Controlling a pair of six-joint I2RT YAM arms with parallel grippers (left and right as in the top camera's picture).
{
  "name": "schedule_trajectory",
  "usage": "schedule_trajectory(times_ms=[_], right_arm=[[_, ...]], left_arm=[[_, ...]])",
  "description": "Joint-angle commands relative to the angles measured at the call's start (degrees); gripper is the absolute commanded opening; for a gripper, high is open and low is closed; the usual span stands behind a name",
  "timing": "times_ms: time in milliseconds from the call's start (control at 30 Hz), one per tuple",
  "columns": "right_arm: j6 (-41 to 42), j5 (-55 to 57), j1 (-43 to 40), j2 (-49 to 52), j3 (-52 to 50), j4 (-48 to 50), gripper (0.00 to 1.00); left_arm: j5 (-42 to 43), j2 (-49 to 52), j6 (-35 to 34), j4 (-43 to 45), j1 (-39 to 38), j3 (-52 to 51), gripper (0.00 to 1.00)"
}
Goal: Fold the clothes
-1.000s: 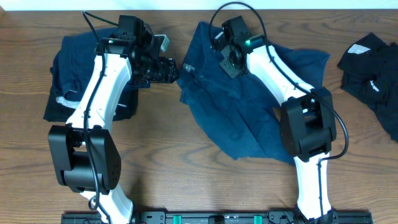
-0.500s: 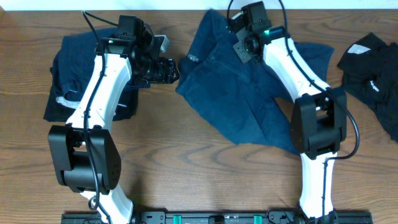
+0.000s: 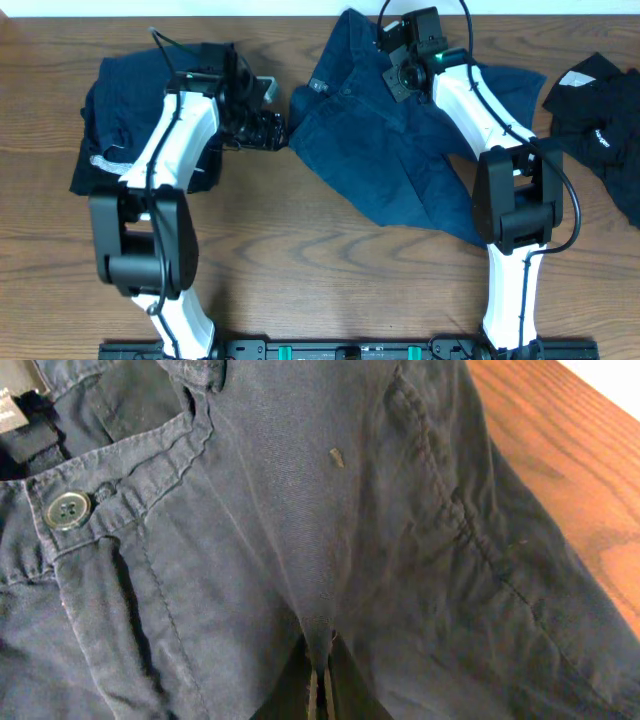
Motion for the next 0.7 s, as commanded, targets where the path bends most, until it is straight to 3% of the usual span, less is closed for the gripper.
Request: schedule_trajectory(times_ms=[0,233,667], right_arm=[[0.8,-0.2,-0.2,-1.8,-0.6,0.2,0.01],[0.8,-0.2,-0.2,-1.8,-0.6,0.2,0.01],[0.8,-0.2,-0.3,-1.8,-0.6,0.1,0.01]], left_arm=[[0.7,1.7,6.1,0.0,-0.8,-0.5,0.65],[2.8,2.4,21.1,2.4,-3.1,-0.5,0.66],[-1.7,6.8,22.4,10.0,-3.7,-0.5,0.66]])
